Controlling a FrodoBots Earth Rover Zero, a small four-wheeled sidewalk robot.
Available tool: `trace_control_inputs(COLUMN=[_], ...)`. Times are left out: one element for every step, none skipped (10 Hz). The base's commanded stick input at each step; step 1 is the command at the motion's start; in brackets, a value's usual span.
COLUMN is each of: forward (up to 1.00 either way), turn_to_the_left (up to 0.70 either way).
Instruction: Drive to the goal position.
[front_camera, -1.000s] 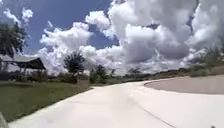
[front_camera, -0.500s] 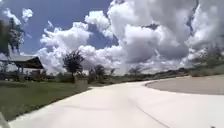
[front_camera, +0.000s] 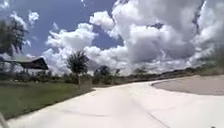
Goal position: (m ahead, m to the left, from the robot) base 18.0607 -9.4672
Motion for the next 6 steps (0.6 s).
trace_control_inputs(forward=[0.70,0.70,0.70,0.70,0.70,0.70], turn_to_the_left=[0.00,0.00,0.00,0.00,0.00,0.00])
